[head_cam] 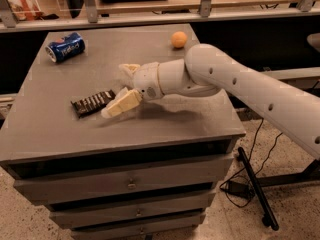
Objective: Move rxbar chocolate near orange
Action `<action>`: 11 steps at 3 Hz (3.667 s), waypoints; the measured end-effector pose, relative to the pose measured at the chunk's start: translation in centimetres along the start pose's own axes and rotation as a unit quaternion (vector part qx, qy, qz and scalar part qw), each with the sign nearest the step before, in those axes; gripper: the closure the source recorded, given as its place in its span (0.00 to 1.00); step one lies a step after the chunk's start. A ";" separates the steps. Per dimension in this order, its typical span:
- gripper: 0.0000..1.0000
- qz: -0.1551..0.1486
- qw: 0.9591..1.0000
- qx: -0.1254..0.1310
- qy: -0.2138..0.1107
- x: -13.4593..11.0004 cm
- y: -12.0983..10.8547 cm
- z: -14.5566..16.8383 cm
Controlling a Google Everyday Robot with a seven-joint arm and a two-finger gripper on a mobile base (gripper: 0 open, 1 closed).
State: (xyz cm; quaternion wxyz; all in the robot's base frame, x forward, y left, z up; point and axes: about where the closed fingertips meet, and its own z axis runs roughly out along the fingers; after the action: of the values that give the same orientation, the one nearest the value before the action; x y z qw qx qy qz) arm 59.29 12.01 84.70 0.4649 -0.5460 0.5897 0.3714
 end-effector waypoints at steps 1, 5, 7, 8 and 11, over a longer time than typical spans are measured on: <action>0.00 0.001 1.000 -0.017 0.002 0.2 0.3 0.7; 0.00 -0.006 0.998 -0.052 0.015 0.4 1.0 1.9; 0.07 -0.012 0.997 -0.074 0.019 0.5 1.1 2.9; 0.31 -0.013 0.996 -0.081 0.021 0.5 1.1 3.2; 0.99 -0.019 0.992 -0.128 0.004 -0.4 2.6 3.1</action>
Offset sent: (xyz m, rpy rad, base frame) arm -0.0034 0.0093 -0.0091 -0.0137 0.0233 0.0710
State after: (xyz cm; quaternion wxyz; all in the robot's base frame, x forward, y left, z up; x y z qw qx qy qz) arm 57.18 15.35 83.99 0.3961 -0.6134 0.5287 0.4327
